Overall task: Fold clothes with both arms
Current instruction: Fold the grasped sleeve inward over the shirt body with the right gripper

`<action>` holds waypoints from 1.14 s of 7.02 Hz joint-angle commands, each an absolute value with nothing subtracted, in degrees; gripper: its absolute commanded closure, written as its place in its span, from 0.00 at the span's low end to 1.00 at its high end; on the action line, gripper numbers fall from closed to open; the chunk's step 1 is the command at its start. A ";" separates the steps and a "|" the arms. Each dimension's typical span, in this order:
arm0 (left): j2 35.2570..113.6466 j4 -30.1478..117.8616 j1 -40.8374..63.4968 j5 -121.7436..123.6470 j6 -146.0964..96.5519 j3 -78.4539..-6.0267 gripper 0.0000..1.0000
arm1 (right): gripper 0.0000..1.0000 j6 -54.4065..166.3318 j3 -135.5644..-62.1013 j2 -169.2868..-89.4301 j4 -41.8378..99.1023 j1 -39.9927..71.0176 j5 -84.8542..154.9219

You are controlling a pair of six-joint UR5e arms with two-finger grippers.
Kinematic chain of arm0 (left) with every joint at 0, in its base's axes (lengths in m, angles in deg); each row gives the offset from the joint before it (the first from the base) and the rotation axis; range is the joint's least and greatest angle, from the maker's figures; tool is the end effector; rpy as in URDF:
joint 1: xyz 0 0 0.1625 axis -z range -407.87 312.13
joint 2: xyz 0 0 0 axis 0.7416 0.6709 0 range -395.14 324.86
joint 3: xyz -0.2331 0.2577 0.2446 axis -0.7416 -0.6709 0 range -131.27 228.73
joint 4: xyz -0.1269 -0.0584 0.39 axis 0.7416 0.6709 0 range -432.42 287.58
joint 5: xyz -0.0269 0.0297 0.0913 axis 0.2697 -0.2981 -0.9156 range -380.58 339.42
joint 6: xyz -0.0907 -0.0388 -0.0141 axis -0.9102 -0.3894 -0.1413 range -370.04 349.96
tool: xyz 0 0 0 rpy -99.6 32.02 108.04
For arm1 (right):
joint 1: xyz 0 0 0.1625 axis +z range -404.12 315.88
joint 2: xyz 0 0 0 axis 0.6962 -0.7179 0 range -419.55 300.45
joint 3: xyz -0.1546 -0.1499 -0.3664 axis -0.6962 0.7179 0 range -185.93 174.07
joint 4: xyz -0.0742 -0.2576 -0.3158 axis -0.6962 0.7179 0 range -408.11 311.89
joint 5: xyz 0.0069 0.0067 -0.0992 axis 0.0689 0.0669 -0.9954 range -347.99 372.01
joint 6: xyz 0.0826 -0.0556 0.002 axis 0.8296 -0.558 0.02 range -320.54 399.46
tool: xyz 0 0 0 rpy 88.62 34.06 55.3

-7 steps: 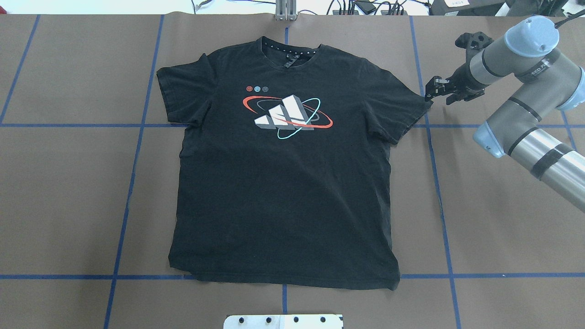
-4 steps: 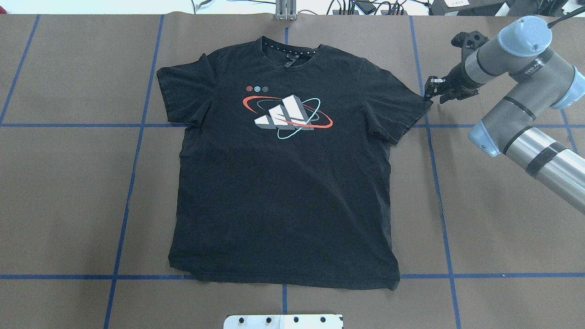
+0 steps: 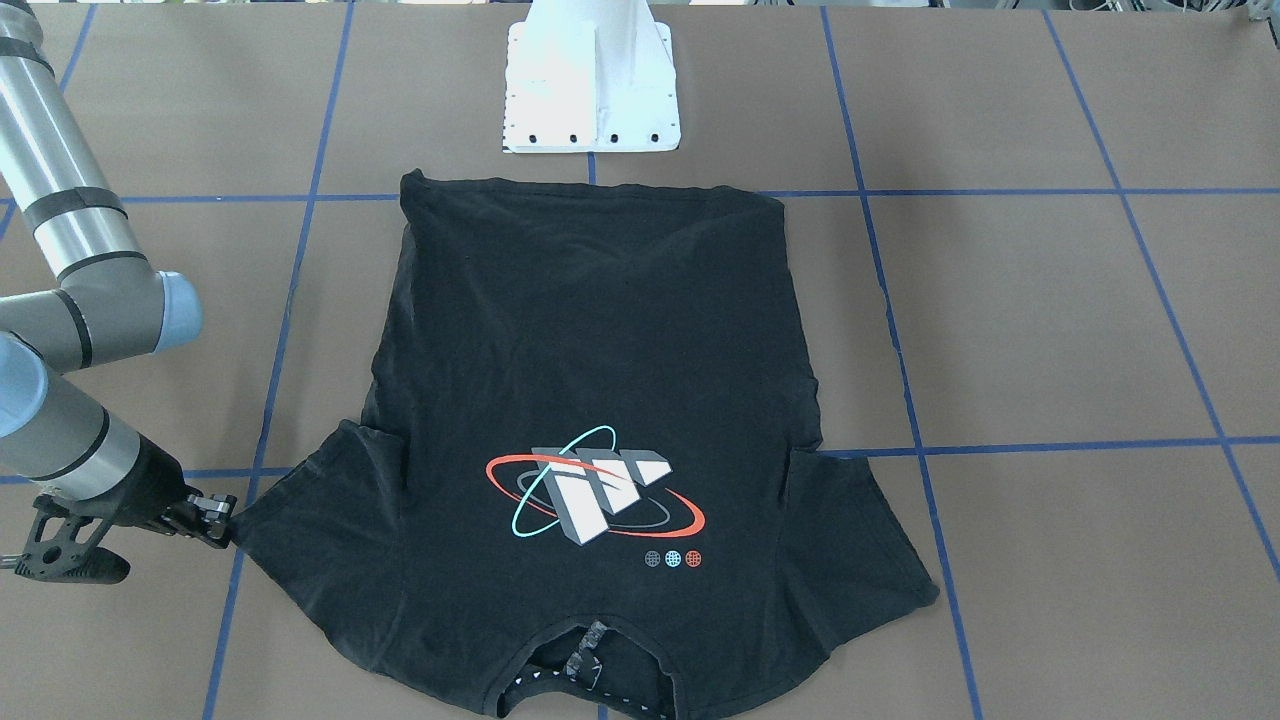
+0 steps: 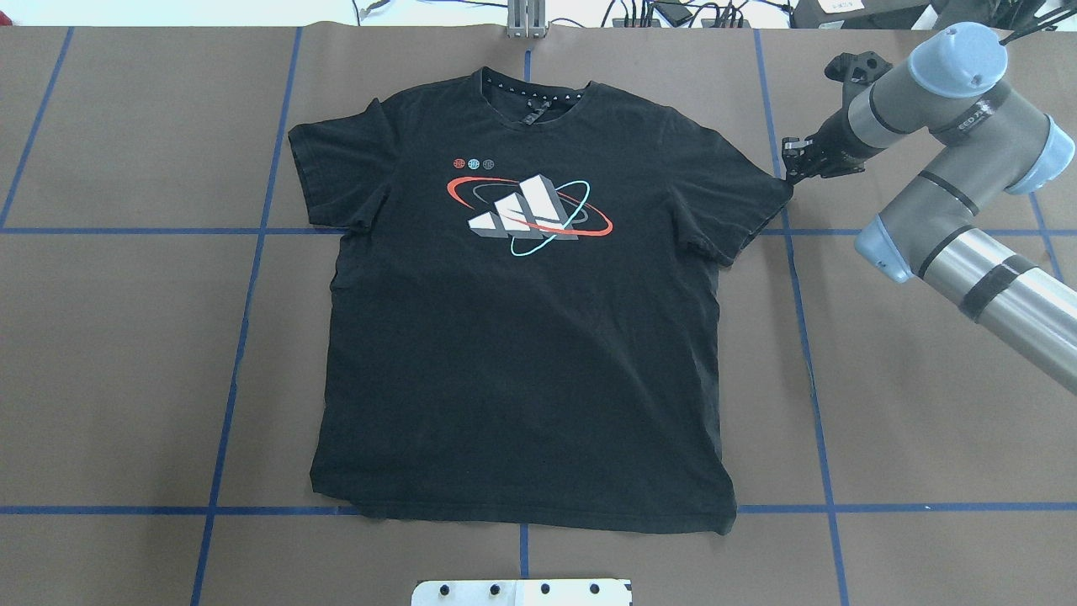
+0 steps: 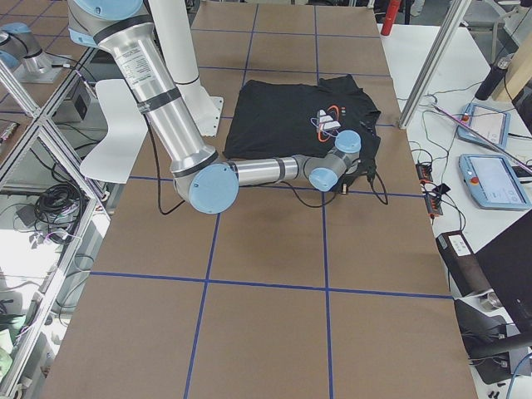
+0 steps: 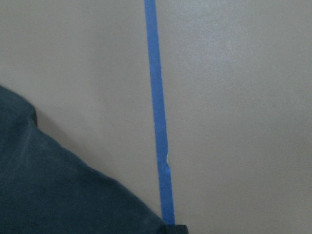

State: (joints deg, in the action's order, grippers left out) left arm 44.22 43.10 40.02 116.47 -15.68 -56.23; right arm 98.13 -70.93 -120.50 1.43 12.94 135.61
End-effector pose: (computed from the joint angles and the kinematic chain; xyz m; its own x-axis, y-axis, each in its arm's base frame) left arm -0.0443 -0.4349 0.5598 0.6674 0.3021 -0.6807 0.0337 0.9009 0.4328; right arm -0.3297 -0.6524 0.4955 0.5851 0.1064 0.8040 -0.2152 0.9762 0.0274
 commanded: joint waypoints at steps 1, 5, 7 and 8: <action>44.22 43.07 40.02 116.44 -15.75 -56.21 0.00 | 1.00 100.10 -72.10 -120.02 1.19 13.10 136.55; 44.22 43.15 40.02 116.44 -15.75 -56.21 0.00 | 1.00 116.30 -74.58 -110.31 3.29 8.38 136.73; 44.22 43.15 40.02 116.53 -15.75 -56.21 0.00 | 1.00 119.35 -69.33 -101.69 7.51 5.46 131.84; 44.31 43.15 40.02 116.61 -15.75 -56.21 0.00 | 1.00 120.05 -64.86 -98.34 7.35 4.41 129.98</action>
State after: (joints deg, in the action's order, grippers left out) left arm 44.25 43.15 40.03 116.54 -15.75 -56.21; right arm 118.66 -69.44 -102.77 6.68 5.91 132.53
